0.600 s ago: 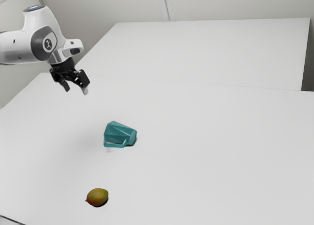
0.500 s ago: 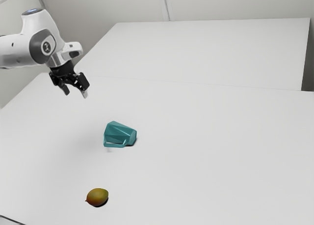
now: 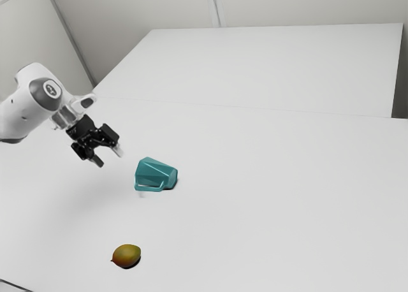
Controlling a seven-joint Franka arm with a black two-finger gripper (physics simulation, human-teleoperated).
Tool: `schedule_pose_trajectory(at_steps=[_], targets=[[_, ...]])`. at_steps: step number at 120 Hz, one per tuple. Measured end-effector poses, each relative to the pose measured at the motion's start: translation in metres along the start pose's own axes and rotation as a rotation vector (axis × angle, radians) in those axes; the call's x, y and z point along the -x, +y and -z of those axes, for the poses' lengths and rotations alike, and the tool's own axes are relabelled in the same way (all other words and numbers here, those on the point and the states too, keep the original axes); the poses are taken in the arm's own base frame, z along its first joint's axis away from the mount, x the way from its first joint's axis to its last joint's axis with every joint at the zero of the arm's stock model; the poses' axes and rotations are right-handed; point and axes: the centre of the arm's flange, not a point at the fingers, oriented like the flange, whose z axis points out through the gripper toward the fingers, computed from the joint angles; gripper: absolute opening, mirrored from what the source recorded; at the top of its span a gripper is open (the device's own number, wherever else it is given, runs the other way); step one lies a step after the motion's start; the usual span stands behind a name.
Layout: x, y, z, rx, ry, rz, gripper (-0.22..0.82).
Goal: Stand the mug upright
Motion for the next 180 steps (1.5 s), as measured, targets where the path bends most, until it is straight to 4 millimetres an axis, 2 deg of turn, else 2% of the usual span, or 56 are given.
schedule_pose_trajectory(at_steps=[12,46,67,104,112,135,144,165,180], targets=[[-0.008,0.013,-0.026,0.053,-0.031,-0.037,0.6],[-0.015,0.003,-0.055,0.181,-0.046,-0.067,0.6],[-0.031,0.004,-0.06,0.252,-0.021,-0.1,0.6],[-0.035,0.0,-0.08,0.336,-0.013,-0.121,0.59],[-0.035,0.002,-0.082,0.349,-0.01,-0.128,0.52],[-0.035,0.005,-0.086,0.368,-0.007,-0.145,0.14],[-0.034,0.005,-0.086,0.37,-0.005,-0.151,0.03],[-0.035,0.007,-0.084,0.377,0.007,-0.163,-0.09],[-0.036,0.015,-0.08,0.389,0.021,-0.176,-0.12]])
